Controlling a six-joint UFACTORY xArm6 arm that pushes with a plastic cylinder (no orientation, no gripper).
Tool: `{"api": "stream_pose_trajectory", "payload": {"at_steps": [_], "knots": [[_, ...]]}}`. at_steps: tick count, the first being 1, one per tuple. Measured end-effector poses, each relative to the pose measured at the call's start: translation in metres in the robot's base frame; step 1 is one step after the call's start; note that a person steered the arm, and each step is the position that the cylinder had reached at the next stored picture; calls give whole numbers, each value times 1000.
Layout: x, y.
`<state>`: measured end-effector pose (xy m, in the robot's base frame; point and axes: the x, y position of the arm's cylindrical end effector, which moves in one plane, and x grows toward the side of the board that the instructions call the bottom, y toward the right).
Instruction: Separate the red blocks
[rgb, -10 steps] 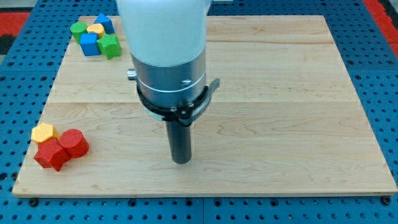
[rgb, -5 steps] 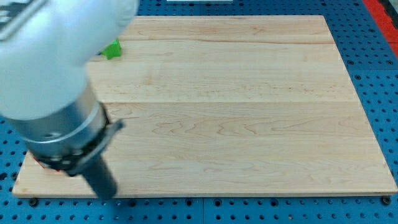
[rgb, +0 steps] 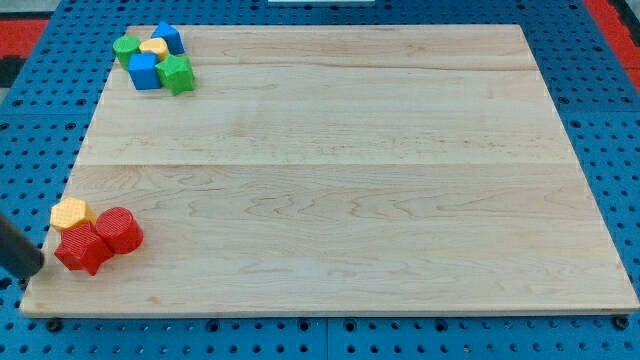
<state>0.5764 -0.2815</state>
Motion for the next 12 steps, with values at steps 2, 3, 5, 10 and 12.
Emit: {"api": "stream_pose_trajectory", "payload": {"at_steps": [2, 3, 5, 10, 12], "knots": [[-19, 44], [-30, 54], [-53, 70], [-106, 115], [-109, 118]]}}
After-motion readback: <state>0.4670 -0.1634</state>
